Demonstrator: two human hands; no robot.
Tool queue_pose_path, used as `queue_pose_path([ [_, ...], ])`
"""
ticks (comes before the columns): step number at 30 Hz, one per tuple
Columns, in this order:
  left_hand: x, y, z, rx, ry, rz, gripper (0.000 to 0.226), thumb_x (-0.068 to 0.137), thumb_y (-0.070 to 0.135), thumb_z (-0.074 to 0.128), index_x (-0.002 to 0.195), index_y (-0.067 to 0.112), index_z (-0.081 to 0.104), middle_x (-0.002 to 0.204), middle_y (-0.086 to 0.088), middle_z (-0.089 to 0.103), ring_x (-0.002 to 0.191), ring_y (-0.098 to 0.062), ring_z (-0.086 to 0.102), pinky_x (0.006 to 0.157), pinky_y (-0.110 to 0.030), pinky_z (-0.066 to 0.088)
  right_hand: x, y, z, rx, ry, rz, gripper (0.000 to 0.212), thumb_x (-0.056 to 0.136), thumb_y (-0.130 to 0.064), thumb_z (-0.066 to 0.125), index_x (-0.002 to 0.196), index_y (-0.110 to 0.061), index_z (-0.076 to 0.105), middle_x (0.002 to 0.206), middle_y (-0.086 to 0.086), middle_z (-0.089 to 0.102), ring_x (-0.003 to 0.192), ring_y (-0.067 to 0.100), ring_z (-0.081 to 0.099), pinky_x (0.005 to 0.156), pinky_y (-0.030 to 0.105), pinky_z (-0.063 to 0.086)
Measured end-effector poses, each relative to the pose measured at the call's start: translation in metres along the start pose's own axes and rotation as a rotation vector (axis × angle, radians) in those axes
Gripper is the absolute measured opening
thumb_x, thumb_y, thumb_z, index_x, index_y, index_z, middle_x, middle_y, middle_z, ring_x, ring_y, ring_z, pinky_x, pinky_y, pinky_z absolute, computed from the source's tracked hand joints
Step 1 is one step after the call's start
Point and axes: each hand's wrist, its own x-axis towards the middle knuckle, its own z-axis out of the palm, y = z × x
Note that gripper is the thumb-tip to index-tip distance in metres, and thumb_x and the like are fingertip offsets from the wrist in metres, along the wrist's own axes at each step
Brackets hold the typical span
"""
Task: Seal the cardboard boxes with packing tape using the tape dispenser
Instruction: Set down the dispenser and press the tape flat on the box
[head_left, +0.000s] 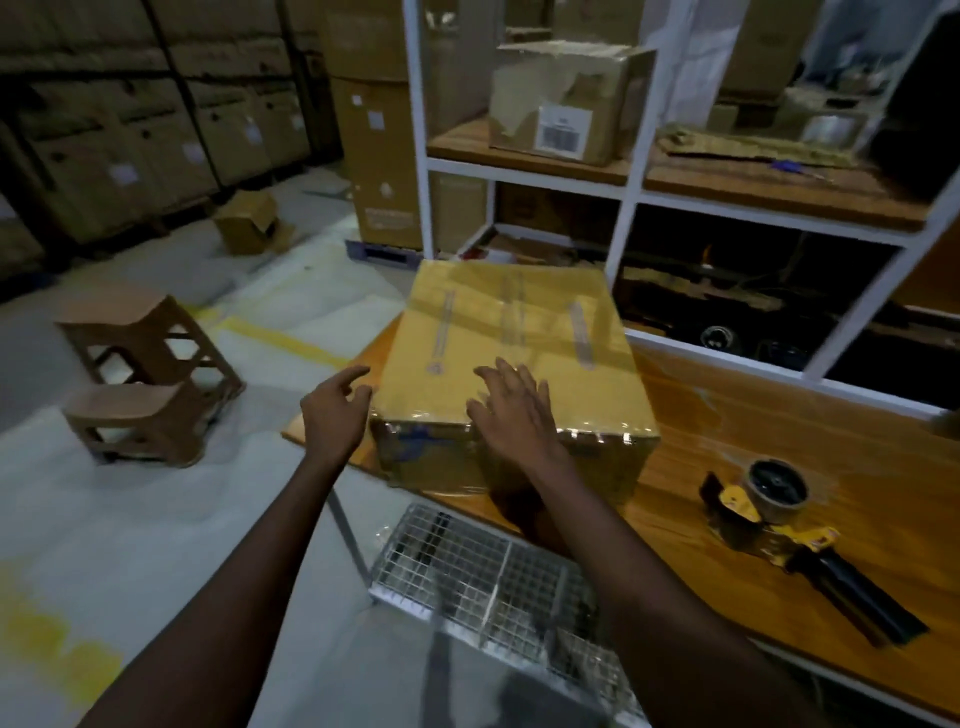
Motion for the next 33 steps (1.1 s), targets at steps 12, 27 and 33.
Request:
queue_pose_path([
  [12, -0.007, -0.086, 0.008, -0.292, -0.274, 0.054, 0.031, 0.087, 0.0, 0.066, 0.113, 0.017, 0.071, 0.083, 0.003, 0.072, 0.078, -0.009, 0.069, 0.074, -0.026, 0.056, 0.048, -0.047, 0.045, 0.021, -0.047, 0.003, 0.039, 0.103, -0.029, 0.034, 0.141, -0.028, 0.044, 0.157, 0.0, 0.033, 0.147, 0.028, 0.02, 0.118, 0.053, 0.009],
  [27, 0.004, -0.097, 0.015, -0.306, -0.233, 0.345, 0.037, 0.074, -0.001, 0.08, 0.109, 0.006, 0.071, 0.079, 0.002, 0.068, 0.072, -0.012, 0.064, 0.068, -0.027, 0.056, 0.054, -0.038, 0.055, -0.078, -0.122, -0.034, 0.039, 0.099, -0.026, 0.034, 0.135, -0.029, 0.048, 0.153, -0.001, 0.038, 0.144, 0.026, 0.027, 0.114, 0.059, 0.019],
  [33, 0.021, -0.098, 0.016, -0.115, -0.257, 0.536, 0.056, 0.076, 0.022, 0.082, 0.127, 0.015, 0.06, 0.12, -0.008, 0.059, 0.108, -0.015, 0.055, 0.084, -0.03, 0.052, 0.054, -0.037, 0.054, -0.101, -0.151, -0.023, 0.049, 0.093, -0.039, 0.023, 0.135, -0.033, 0.048, 0.154, -0.003, 0.038, 0.143, 0.024, 0.029, 0.113, 0.059, 0.022],
])
